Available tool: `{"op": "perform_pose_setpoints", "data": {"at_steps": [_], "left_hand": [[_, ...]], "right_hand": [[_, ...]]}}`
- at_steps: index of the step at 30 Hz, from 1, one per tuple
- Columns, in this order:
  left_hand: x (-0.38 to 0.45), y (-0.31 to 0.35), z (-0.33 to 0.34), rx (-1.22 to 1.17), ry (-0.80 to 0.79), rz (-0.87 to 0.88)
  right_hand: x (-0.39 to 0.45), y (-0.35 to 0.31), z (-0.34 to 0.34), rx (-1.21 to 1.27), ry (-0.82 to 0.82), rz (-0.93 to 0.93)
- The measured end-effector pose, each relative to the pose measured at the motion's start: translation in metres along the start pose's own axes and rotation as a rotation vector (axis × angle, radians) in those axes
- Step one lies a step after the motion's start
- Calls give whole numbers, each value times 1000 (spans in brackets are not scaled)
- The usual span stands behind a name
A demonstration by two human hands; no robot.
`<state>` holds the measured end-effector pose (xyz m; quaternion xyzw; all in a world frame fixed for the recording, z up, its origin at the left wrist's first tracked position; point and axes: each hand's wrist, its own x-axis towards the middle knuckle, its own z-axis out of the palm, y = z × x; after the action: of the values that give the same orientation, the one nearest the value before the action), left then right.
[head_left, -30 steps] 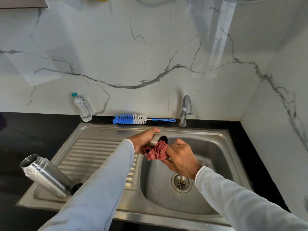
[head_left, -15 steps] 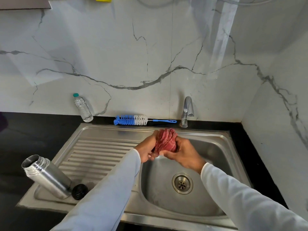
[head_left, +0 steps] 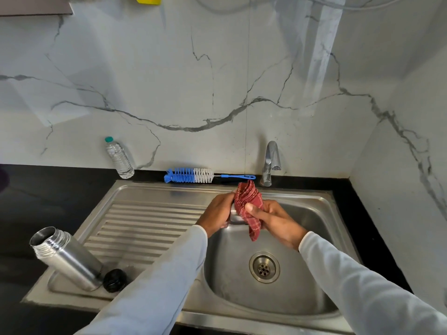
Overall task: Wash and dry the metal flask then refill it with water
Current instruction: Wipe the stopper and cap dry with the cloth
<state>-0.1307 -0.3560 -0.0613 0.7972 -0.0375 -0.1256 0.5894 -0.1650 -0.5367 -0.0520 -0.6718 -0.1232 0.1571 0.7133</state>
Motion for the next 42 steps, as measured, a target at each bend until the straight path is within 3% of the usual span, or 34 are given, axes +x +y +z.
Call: {"op": "perform_pose_setpoints", "data": {"at_steps": [5, 10, 15, 19, 26, 30, 32, 37, 42], "left_hand": [[0, 6, 11, -167, 142, -80], [2, 20, 12, -449, 62, -399], [-4, 34, 6, -721, 81, -410], [-4, 35, 8, -876, 147, -375], [-10, 28, 17, -897, 181, -310], [-13, 18, 19, -565, 189, -225], [-18, 18, 17, -509, 163, -203], [-25, 20, 3, -588, 137, -243], [-36, 17, -8, -703, 62, -368]], "right_hand": [[3, 7, -1, -133, -30, -115], [1, 29, 3, -549, 202, -248], [0, 41, 0, -362, 282, -219], [-7, 48, 12, -438, 373, -209], [-9, 43, 40, -476, 279, -369], [1, 31, 40, -531, 294, -371], [6, 25, 38, -589, 304, -423], [17, 28, 30, -1050, 254, -680], [20, 49, 31, -1360, 177, -769]]}}
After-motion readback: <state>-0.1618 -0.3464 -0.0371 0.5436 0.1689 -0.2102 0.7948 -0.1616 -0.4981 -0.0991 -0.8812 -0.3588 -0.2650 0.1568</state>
